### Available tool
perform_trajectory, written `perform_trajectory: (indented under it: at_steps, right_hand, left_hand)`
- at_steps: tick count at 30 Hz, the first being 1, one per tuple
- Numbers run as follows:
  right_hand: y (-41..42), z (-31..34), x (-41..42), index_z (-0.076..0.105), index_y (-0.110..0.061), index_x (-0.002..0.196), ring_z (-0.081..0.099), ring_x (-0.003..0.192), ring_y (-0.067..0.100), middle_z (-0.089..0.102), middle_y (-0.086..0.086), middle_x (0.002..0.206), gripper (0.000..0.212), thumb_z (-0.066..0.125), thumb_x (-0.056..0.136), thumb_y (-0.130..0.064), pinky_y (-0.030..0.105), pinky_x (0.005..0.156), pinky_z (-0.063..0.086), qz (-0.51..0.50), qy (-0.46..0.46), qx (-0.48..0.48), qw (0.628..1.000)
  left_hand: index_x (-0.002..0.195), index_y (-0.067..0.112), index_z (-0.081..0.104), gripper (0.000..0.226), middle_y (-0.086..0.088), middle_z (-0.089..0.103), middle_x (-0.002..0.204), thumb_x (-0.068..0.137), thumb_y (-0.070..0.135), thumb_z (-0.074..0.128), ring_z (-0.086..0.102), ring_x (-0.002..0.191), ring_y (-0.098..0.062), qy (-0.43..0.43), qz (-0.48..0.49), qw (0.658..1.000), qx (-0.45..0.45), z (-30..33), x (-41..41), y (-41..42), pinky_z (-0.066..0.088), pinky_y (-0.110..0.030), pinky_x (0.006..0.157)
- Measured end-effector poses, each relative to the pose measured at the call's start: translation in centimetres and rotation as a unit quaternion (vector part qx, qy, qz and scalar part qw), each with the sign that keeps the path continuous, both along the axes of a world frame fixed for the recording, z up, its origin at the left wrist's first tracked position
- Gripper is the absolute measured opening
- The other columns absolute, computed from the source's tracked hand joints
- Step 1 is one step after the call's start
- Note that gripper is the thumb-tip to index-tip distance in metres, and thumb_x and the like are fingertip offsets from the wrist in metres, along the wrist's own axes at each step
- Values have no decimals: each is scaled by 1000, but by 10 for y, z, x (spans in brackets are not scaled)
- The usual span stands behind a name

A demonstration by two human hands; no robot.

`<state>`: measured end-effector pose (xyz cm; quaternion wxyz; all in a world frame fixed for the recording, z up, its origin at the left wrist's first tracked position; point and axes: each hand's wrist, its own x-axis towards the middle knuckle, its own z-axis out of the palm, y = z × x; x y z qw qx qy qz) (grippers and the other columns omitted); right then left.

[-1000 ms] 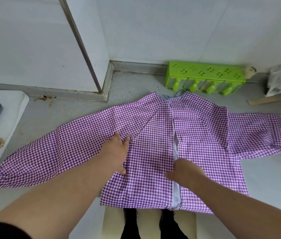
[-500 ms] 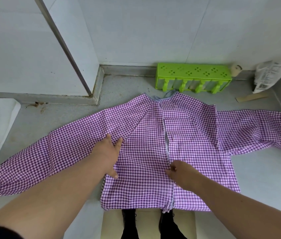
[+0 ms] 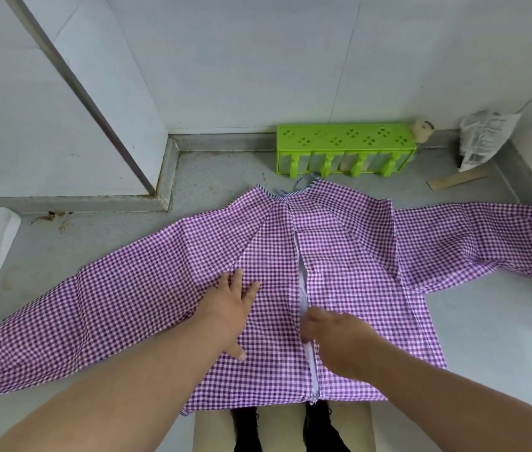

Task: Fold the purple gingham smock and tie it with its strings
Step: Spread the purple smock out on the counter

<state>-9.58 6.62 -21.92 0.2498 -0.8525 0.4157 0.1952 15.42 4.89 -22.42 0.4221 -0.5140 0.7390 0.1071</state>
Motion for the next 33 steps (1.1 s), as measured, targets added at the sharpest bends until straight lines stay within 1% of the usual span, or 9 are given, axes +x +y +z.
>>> perform_trajectory:
  at_steps: [3, 6, 13, 18, 21, 24, 28, 31, 33]
  right_hand:
    - [1, -3, -13, 54, -33, 133, 62, 114, 19, 38, -5, 152, 41, 66, 95, -23, 41, 95, 58, 132, -13, -6, 991]
    - [-2, -7, -13, 64, -26, 117, 67, 96, 20, 52, 5, 138, 31, 76, 89, -26, 41, 79, 61, 184, 2, -53, 981]
    - [-1, -4, -8, 61, -27, 109, 64, 104, 21, 61, -2, 122, 9, 61, 100, -29, 43, 87, 59, 193, -78, -51, 977]
    - [3, -6, -6, 56, -30, 126, 61, 110, 17, 43, -6, 139, 26, 60, 100, -27, 40, 89, 58, 96, -92, -19, 991]
    - [-10, -2, -23, 49, -36, 138, 58, 116, 17, 33, -10, 148, 46, 54, 98, -13, 36, 94, 52, -42, -92, -62, 993]
    - [-31, -3, -60, 47, -34, 139, 52, 124, 20, 39, -8, 143, 59, 55, 90, -2, 40, 101, 47, -203, -95, -160, 961]
    - [-53, -2, -120, 38, -26, 152, 40, 143, 28, 34, 0, 158, 74, 46, 85, 6, 49, 116, 40, -366, -55, -205, 906]
    - [-66, 2, -159, 18, -32, 163, 19, 157, 28, 13, -2, 173, 81, 46, 93, -1, 49, 124, 24, -363, 28, -162, 917]
    - [-71, 0, -178, 10, -38, 163, 13, 159, 26, 5, -6, 174, 74, 51, 103, -25, 52, 127, 21, -341, 67, -104, 932]
  left_hand:
    - [157, 21, -34, 152, -27, -28, 166, 69, 84, 73, -2, 158, -50, -10, 3, 1000, 11, 4, -6, -2, 29, -54, 123]
    - [155, 25, -37, 154, -28, -29, 165, 67, 83, 75, -1, 157, -52, -16, 9, 1000, 20, 4, -8, -4, 30, -54, 123]
    - [158, 25, -33, 146, -30, -25, 166, 70, 91, 63, 7, 157, -52, -29, 14, 999, 24, 4, -12, -10, 29, -53, 123]
    - [167, 13, -3, 129, -24, -15, 172, 80, 92, 49, 20, 156, -44, 29, 27, 999, -18, 11, -20, -18, 37, -52, 121]
    - [165, 8, 11, 116, -21, 0, 174, 87, 87, 44, 29, 153, -38, 71, 57, 995, -35, 16, -37, -25, 42, -51, 116]
    - [166, 22, -9, 113, -26, 34, 160, 88, 87, 41, 52, 134, -36, 79, 94, 992, -38, 18, -61, -34, 54, -45, 101]
    - [161, 32, -25, 113, -6, 68, 109, 86, 91, 34, 65, 94, -23, 64, 83, 994, -31, 16, -86, -48, 58, -39, 83]
    - [162, 32, -24, 113, -5, 69, 115, 85, 92, 33, 68, 96, -23, 25, 92, 995, -15, 10, -99, -57, 58, -40, 86]
    - [162, 29, -24, 119, -8, 68, 123, 83, 94, 36, 68, 102, -26, -6, 95, 995, -5, 4, -107, -61, 57, -41, 91]
